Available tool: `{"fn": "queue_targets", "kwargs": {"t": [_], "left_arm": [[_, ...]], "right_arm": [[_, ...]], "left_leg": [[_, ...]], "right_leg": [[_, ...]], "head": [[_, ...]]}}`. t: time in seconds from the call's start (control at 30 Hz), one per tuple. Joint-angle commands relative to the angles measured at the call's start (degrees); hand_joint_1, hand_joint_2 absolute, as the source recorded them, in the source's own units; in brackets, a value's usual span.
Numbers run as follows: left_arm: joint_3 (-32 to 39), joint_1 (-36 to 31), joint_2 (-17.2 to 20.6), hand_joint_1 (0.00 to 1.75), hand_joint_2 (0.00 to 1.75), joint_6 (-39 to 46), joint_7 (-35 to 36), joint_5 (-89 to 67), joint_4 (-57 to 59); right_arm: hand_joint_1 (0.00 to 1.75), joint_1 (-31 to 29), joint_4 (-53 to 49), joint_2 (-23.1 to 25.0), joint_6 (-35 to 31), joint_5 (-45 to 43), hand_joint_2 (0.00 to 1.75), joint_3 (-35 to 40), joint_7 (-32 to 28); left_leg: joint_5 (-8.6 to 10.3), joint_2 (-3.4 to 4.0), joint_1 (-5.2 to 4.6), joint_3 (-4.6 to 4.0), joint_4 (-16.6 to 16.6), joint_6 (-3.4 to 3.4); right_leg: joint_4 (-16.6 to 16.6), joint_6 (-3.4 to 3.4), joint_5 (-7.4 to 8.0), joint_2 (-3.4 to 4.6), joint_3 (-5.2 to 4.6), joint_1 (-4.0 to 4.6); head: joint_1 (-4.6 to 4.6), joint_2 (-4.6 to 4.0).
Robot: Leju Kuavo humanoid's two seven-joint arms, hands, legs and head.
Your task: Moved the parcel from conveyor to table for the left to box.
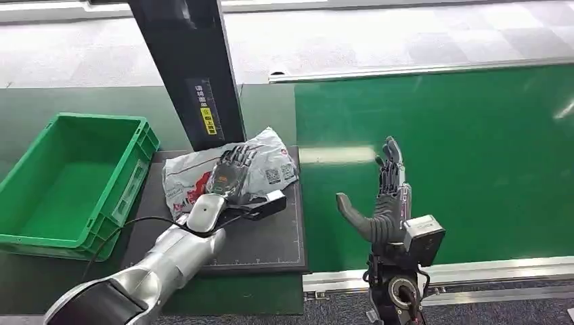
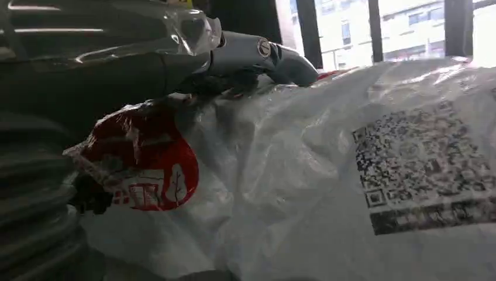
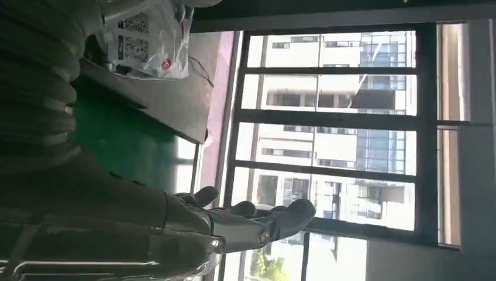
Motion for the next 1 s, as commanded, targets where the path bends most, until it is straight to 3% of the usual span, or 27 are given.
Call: {"fn": "queue_targets", "kwargs": {"t": [0.03, 0.3, 0.4, 0.63, 0.7, 0.77, 0.8, 0.87, 1.0], "left_arm": [[0.0, -0.2, 3.5, 1.75, 1.75, 0.3, -1.3, -0.2, 6.0], [4.1, 2.9, 2.0, 1.75, 1.75, 7.7, -7.7, 0.7, 1.4], [8.2, 4.4, 1.2, 1.75, 1.75, 13.7, -13.9, 6.0, -4.3], [9.1, 6.0, 1.3, 1.75, 1.75, 13.8, -15.9, 7.8, -8.5], [13.0, 11.2, 0.5, 1.75, 1.75, 14.8, -27.9, 19.0, -23.8], [11.3, 16.5, 2.0, 1.75, 1.75, 14.4, -31.7, 27.6, -40.6], [9.8, 19.8, 4.0, 1.75, 1.75, 13.4, -29.8, 28.2, -51.2], [9.1, 21.1, 5.0, 1.75, 1.75, 11.4, -27.2, 27.3, -55.6], [9.0, 20.5, 4.9, 1.75, 1.75, 12.3, -27.8, 27.7, -53.0]], "right_arm": [[0.00, 0.7, -0.5, -0.4, -0.8, -0.4, 1.75, -0.4, 0.2], [0.00, -0.1, 1.0, -0.2, -0.6, -0.7, 1.75, -1.6, -0.3], [0.00, 1.0, 0.1, -0.2, -1.3, -0.6, 1.75, -2.4, -0.1], [0.00, 1.5, -0.5, -0.1, -1.4, -0.5, 1.75, -2.7, 0.0], [0.00, 2.4, -1.1, -0.1, -2.4, -0.4, 1.75, -3.6, 0.2], [0.00, 3.6, -2.0, -0.3, -3.0, -0.3, 1.75, -4.3, 0.1], [0.00, 4.3, -2.5, -0.3, -3.4, -0.3, 1.75, -4.8, 0.0], [0.00, 4.5, -2.7, -0.3, -3.4, -0.2, 1.75, -4.9, -0.2], [0.00, 4.2, -2.5, -0.2, -3.4, -0.2, 1.75, -4.8, -0.1]], "left_leg": [[0.07, 0.19, 0.03, -0.03, -0.1, 0.00], [0.11, 0.18, 0.06, -0.02, -0.2, 0.03], [0.04, 0.02, 0.02, -0.06, 0.0, 0.02], [0.04, 0.02, 0.03, -0.22, 0.0, 0.01], [0.06, 0.03, 0.04, -0.24, 0.0, 0.02], [0.06, -0.06, 0.04, -0.31, 0.0, 0.03], [0.03, -0.07, 0.04, -0.33, 0.0, 0.02], [-0.02, 0.02, 0.06, -0.36, 0.1, 0.05], [-0.01, 0.10, 0.01, -0.42, 0.0, 0.00]], "right_leg": [[-0.1, -0.11, 0.12, 0.07, -0.09, 0.06], [-0.2, -0.14, 0.16, 0.00, -0.05, 0.10], [-0.1, -0.06, 0.04, -0.06, -0.06, 0.04], [0.0, -0.09, 0.05, -0.07, -0.21, 0.05], [0.0, -0.11, 0.06, -0.09, -0.24, 0.06], [-0.1, -0.11, 0.04, -0.19, -0.28, 0.07], [0.0, -0.08, 0.01, -0.17, -0.32, 0.06], [-0.1, -0.13, 0.00, -0.16, -0.34, 0.10], [0.0, -0.08, 0.02, 0.00, -0.46, 0.03]], "head": [[0.00, 0.00], [0.00, 0.00], [0.00, 0.00], [0.00, 0.00], [0.00, 0.00], [0.00, 0.00], [-0.02, 0.00], [0.00, 0.00], [-0.04, 0.00]]}}
